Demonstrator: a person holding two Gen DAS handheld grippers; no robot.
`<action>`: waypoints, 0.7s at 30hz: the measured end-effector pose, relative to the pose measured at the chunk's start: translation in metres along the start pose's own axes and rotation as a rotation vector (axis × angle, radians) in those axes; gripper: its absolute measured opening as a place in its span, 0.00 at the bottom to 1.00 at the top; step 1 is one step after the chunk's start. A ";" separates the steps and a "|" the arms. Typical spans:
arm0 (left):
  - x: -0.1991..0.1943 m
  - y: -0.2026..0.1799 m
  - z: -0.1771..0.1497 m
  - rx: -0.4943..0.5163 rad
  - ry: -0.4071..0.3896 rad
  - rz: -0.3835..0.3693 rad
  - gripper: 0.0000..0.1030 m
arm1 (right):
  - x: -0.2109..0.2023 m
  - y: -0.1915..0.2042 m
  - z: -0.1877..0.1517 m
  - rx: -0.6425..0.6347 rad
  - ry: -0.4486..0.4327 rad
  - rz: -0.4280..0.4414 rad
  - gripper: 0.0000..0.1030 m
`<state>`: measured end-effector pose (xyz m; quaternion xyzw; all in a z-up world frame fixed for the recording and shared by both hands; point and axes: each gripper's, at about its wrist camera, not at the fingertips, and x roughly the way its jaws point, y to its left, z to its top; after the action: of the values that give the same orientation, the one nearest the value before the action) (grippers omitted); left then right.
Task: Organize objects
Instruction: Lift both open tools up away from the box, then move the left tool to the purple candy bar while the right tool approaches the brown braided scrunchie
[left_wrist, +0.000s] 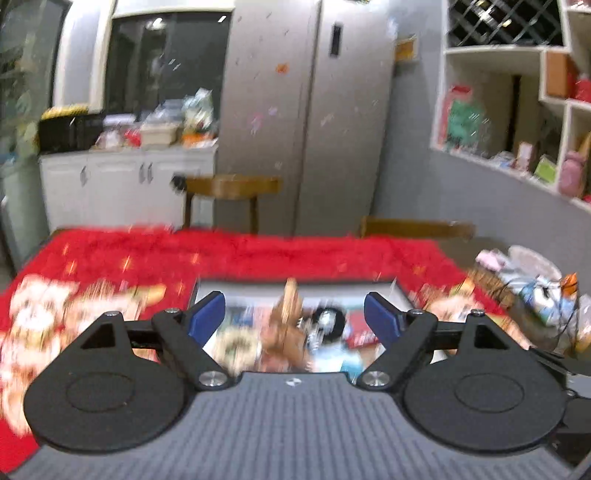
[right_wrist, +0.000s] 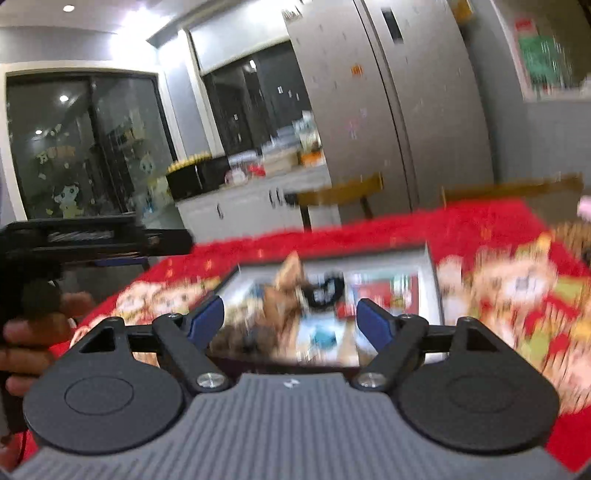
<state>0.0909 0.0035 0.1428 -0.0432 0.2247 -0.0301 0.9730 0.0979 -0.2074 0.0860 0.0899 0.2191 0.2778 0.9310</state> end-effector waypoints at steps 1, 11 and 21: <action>0.001 -0.002 -0.008 0.003 0.015 0.009 0.83 | 0.006 -0.004 -0.003 0.022 0.048 -0.008 0.76; 0.008 -0.009 -0.086 0.013 -0.002 0.199 0.83 | 0.040 -0.014 -0.041 0.067 0.274 0.011 0.50; 0.032 -0.005 -0.110 0.005 0.101 0.126 0.83 | 0.043 0.004 -0.059 -0.077 0.234 -0.120 0.13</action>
<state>0.0714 -0.0119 0.0307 -0.0252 0.2756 0.0285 0.9605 0.1013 -0.1780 0.0196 0.0076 0.3201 0.2382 0.9169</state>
